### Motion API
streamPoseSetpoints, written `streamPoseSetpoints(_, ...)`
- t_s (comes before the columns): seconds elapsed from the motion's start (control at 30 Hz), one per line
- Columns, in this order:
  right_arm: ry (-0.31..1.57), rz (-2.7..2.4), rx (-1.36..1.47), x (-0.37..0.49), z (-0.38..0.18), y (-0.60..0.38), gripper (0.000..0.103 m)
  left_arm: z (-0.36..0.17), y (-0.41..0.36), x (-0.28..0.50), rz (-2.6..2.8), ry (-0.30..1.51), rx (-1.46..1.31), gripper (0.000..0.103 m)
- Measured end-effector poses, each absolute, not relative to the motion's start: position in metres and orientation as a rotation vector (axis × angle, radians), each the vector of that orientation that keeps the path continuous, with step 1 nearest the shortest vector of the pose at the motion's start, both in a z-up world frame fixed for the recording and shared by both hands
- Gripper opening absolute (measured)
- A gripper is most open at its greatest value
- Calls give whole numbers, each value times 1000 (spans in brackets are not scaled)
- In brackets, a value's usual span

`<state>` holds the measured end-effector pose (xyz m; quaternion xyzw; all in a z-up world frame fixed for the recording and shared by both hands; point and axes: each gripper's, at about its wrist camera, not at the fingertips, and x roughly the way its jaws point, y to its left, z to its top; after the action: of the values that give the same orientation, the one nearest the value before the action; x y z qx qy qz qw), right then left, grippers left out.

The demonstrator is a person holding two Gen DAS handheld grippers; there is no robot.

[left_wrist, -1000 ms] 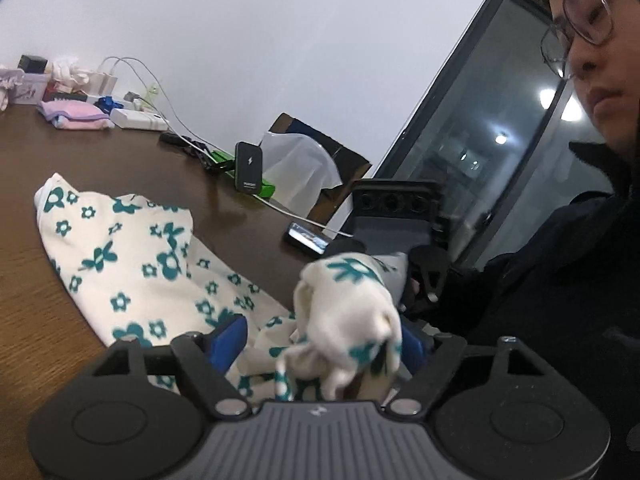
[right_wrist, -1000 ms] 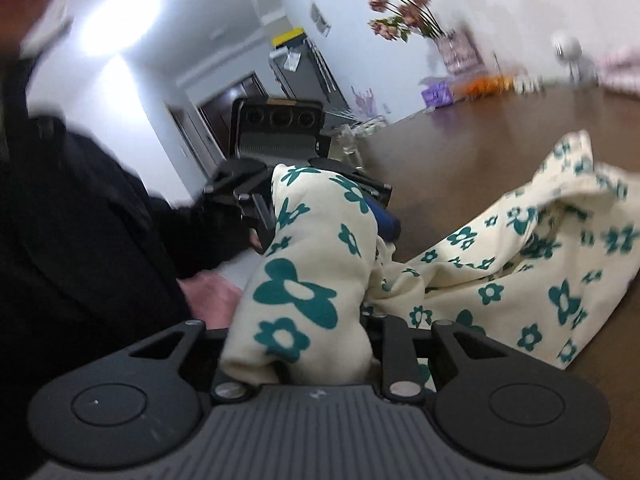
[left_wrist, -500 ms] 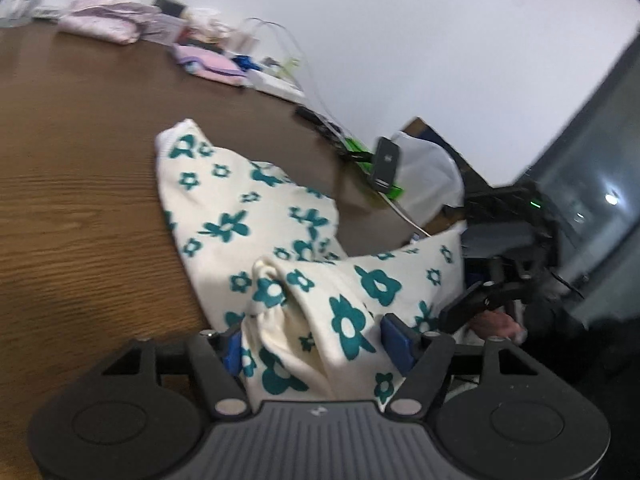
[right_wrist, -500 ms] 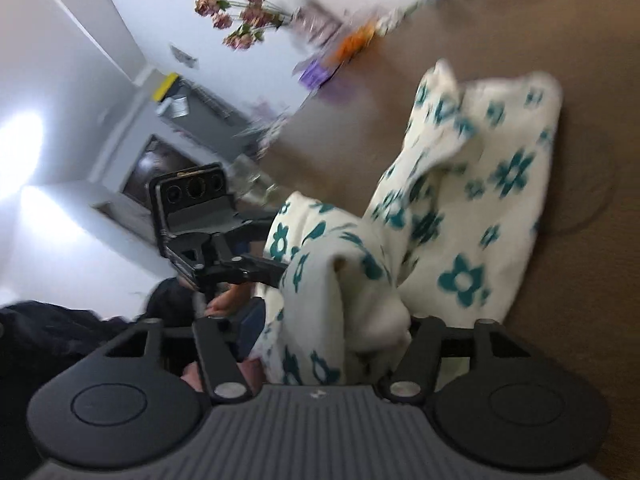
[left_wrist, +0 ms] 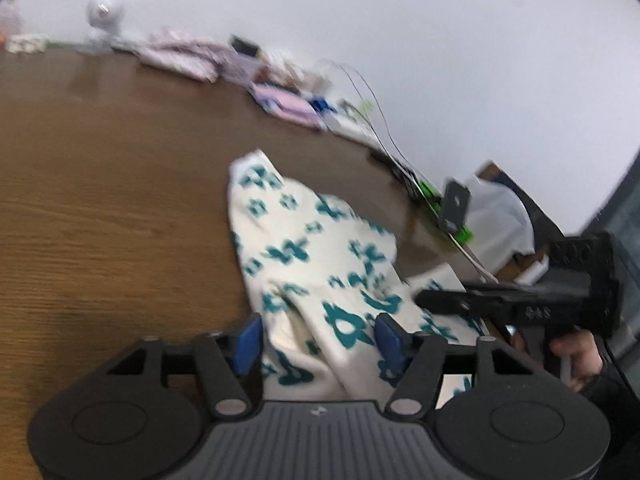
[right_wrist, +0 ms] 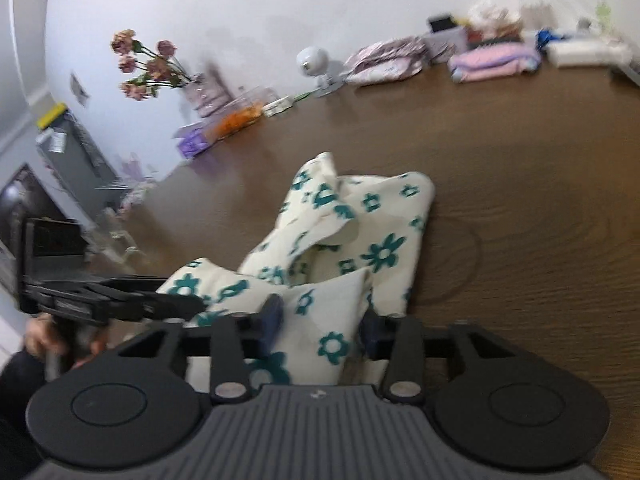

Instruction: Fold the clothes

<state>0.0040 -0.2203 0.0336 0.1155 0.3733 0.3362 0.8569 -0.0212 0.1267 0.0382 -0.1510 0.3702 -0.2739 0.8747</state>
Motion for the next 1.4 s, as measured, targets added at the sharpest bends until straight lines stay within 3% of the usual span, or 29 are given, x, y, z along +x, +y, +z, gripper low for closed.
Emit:
streamPoseSetpoints(0.03, 770, 682, 241, 3, 37, -226, 59, 43, 130, -24, -547, 751, -321, 63)
streamPoseSetpoints(0.13, 677, 576, 213, -11, 55, -246, 58, 59, 148, -37, -485, 682, -372, 62)
streamPoseSetpoints(0.2, 598, 511, 179, -26, 68, -253, 47, 68, 153, -46, -532, 659, -407, 65)
streamPoseSetpoints(0.27, 539, 508, 182, -42, 79, -250, 27, 73, 147, -55, -594, 614, -433, 72)
streamPoseSetpoints(0.33, 512, 573, 209, -56, 81, -238, 20, 70, 134, -61, -588, 577, -450, 72)
streamPoseSetpoints(0.37, 527, 587, 204, -59, 77, -229, 20, 66, 124, -60, -577, 597, -432, 70)
streamPoseSetpoints(0.4, 542, 600, 199, -60, 71, -220, 19, 61, 113, -56, -558, 627, -393, 61)
streamPoseSetpoints(0.43, 560, 606, 191, -59, 64, -212, 19, 55, 103, -53, -516, 656, -341, 44)
streamPoseSetpoints(0.47, 578, 591, 185, -56, 56, -207, 19, 49, 95, -50, -478, 681, -299, 35)
streamPoseSetpoints(0.6, 652, 531, 136, -38, 29, -189, 18, 31, 95, -43, -425, 718, -325, 34)
streamPoseSetpoints(0.7, 667, 522, 135, -34, 23, -189, 18, 33, 107, -47, -411, 707, -364, 37)
streamPoseSetpoints(0.77, 663, 522, 141, -36, 26, -192, 20, 40, 120, -57, -396, 682, -388, 51)
streamPoseSetpoints(0.83, 613, 538, 168, -48, 39, -205, 27, 48, 134, -76, -378, 639, -415, 71)
streamPoseSetpoints(0.87, 582, 556, 179, -55, 46, -211, 34, 51, 139, -87, -373, 618, -431, 75)
streamPoseSetpoints(0.93, 541, 624, 179, -66, 57, -212, 36, 54, 143, -109, -391, 581, -461, 81)
streamPoseSetpoints(1.17, 555, 669, 120, -72, 45, -176, 37, 34, 113, -147, -381, 513, -464, 86)
streamPoseSetpoints(1.4, 572, 661, 163, -67, 34, -178, 37, 14, 105, -135, -352, 546, -565, 87)
